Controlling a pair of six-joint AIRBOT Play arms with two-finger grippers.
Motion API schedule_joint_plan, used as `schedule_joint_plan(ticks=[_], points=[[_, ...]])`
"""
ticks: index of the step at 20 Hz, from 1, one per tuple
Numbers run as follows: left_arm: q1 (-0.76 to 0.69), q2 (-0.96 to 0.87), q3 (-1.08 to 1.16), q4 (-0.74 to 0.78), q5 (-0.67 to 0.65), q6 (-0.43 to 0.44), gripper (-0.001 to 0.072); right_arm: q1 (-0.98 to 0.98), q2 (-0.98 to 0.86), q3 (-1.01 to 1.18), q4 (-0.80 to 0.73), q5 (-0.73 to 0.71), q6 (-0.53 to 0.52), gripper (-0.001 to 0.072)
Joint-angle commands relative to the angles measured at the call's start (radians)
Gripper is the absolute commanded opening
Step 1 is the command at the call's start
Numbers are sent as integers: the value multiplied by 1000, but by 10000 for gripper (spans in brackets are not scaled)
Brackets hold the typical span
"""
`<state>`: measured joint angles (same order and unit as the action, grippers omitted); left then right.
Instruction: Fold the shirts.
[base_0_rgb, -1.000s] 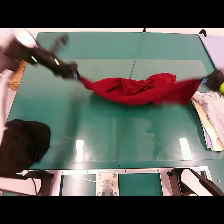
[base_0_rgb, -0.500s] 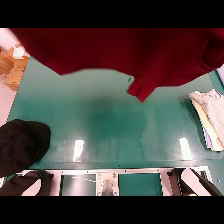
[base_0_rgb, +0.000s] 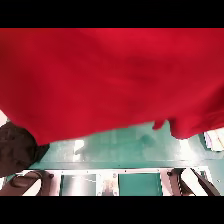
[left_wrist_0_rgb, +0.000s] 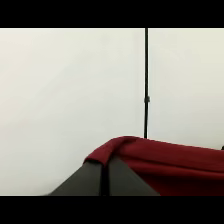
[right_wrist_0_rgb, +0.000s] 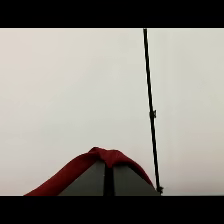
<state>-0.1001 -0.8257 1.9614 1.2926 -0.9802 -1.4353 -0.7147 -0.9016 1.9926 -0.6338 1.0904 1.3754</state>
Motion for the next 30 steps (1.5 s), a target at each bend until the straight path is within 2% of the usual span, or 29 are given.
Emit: schedule_joint_plan(ticks=[1,4,8,10,13,18,20,23,26,30], points=[[0,-50,-183,9,-17,-3,22,62,-21,-195,16,1,-44,24],[0,-190,-388,8,20,10,22,195,-97,-456,12,-45,-120,24],[0,-502,-526,-29,251,84,22,351,-330,-695,12,-271,-215,24],[0,-658,-497,-43,324,84,22,386,-493,-688,15,-329,-229,23],[0,-821,-397,-43,337,84,22,388,-693,-600,17,-339,-228,23],[0,-891,-318,-43,382,83,21,367,-823,-450,16,-328,-228,23],[0,-895,-318,-35,357,84,22,360,-824,-444,-5,-310,-228,23],[0,-925,-319,-32,285,83,22,352,-825,-447,-153,-229,-223,22],[0,-974,-320,-30,184,84,22,338,-825,-470,-291,-152,-167,21],[0,-998,-320,-4,82,83,22,335,-825,-558,-322,-113,-168,21]])
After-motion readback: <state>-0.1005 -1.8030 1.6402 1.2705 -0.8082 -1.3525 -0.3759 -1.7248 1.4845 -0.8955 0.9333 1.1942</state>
